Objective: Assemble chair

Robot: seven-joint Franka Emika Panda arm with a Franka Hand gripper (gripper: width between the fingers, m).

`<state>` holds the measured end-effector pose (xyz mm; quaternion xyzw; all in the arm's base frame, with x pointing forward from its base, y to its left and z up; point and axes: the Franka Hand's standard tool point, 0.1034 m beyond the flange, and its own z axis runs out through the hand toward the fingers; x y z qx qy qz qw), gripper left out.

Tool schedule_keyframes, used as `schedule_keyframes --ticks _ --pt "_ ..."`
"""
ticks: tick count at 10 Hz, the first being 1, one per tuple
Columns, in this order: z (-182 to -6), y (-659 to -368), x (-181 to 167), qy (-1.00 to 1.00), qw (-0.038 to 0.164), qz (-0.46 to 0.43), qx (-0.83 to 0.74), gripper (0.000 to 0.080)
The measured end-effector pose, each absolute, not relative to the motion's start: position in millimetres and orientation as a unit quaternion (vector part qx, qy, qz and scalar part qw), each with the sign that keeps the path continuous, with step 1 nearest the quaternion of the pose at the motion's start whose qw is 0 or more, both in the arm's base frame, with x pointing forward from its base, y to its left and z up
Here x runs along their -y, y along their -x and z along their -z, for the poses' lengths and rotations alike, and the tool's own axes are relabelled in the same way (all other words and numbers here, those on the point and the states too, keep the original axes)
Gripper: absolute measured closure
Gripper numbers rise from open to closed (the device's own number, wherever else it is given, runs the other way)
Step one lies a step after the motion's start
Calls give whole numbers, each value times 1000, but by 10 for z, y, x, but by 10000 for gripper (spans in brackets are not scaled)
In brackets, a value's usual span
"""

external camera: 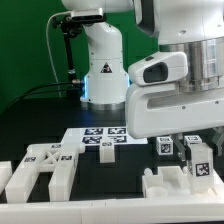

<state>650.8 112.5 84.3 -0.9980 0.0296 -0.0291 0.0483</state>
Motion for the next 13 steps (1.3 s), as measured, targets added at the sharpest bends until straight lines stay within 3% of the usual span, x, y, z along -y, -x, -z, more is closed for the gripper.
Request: schedule_keyframes --ticks 3,7,10,12,13 --pt "-838 -6505 -1136 991 51 24 -117 514" --pt "-824 -6492 -1140 889 61 6 -454 514" --pt "-819 -6474 -1163 807 73 -1 -585 512" --pt "-812 -6472 -1166 840 72 3 -538 477" --pt "-803 -6472 -1180 879 73 10 -472 295"
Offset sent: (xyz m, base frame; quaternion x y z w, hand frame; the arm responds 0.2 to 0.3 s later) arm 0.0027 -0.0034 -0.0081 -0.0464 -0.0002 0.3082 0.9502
